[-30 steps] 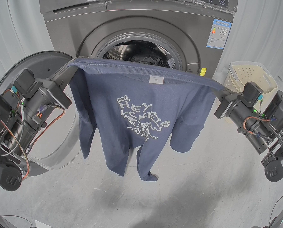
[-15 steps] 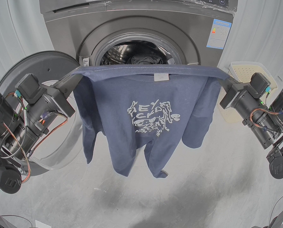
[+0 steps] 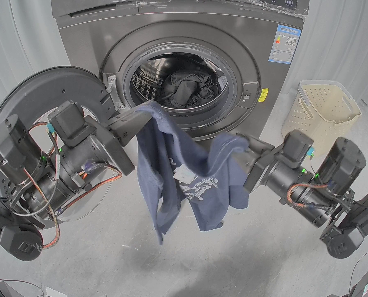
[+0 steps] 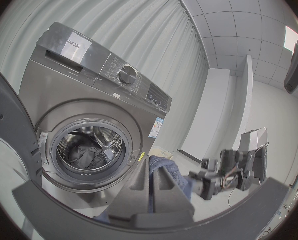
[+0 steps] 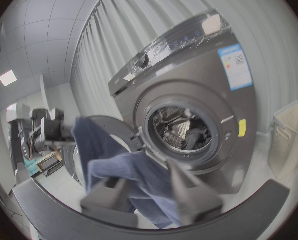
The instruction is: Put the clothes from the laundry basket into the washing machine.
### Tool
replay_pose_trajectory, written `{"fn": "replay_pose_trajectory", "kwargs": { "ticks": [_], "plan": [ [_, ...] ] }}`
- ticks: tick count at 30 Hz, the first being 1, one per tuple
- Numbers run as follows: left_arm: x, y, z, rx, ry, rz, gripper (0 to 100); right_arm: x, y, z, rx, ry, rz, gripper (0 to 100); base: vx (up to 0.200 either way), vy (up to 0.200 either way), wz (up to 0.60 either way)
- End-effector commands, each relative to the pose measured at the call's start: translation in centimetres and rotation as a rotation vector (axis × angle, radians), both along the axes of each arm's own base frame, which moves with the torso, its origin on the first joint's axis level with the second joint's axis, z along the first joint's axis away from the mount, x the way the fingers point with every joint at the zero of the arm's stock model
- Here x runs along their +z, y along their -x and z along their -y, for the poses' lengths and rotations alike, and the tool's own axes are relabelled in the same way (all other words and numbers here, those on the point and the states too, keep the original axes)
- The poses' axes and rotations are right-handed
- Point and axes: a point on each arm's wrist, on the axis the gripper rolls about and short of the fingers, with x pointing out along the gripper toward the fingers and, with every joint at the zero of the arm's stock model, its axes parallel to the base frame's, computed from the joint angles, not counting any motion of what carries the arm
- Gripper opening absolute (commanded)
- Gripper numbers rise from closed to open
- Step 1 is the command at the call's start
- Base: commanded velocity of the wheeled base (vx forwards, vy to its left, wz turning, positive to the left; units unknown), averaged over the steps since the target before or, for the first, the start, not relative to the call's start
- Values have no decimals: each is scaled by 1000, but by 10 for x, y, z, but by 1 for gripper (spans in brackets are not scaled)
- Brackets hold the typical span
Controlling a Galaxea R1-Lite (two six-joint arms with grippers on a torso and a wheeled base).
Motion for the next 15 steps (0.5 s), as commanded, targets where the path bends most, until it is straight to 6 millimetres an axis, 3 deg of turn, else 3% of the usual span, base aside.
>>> {"fn": "replay_pose_trajectory", "kwargs": {
  "ticks": [1,2,4,7,11,15],
  "plan": [
    [7,-3,2,3,20,22,0,-38,-4,-25,59,85,-96,100,0,0,0],
    [10,-3,2,12,30,30,0,-53,-2,-32,80,124,-134,100,0,0,0],
    [10,-3,2,16,31,29,0,-64,3,-34,95,154,-165,100,0,0,0],
    [10,-3,2,14,34,33,0,-90,24,-39,163,241,-240,100,0,0,0],
    [11,-2,2,14,37,38,0,-101,34,-49,206,264,-263,100,0,0,0],
    [11,-3,2,16,37,38,0,-110,47,-46,248,305,-297,100,0,0,0]
  ]
}}
